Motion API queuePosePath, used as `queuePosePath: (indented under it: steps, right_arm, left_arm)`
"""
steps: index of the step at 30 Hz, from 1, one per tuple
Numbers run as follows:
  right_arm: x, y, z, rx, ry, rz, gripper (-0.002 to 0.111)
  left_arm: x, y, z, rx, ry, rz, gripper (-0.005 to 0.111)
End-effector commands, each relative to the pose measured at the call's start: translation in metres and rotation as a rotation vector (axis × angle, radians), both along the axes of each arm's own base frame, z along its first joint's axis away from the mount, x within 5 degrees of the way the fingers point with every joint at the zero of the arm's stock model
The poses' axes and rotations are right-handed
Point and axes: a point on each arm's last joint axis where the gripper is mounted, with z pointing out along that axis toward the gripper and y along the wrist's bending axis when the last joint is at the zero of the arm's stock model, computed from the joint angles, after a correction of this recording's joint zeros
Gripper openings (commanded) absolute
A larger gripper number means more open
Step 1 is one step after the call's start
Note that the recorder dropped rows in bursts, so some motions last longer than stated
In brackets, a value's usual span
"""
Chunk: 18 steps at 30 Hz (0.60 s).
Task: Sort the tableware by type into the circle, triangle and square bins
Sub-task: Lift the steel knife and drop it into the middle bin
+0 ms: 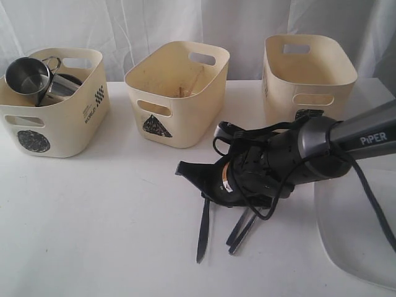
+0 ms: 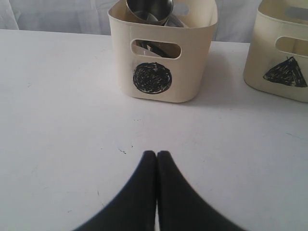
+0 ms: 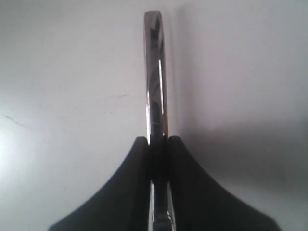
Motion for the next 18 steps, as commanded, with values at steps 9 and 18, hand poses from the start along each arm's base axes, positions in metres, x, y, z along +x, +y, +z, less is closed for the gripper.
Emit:
queuePosePath:
  steps: [9, 18]
  right_arm:
    - [0.002, -0.01, 0.017, 0.052, -0.102, 0.061, 0.0]
    - [0.007, -0.028, 0.033, 0.133, -0.201, 0.056, 0.0]
  left_arm:
    - [0.0, -0.001, 0.0, -0.015, -0.007, -0.006, 0.0]
    - [0.0, -0.001, 0.0, -0.015, -0.007, -0.006, 0.0]
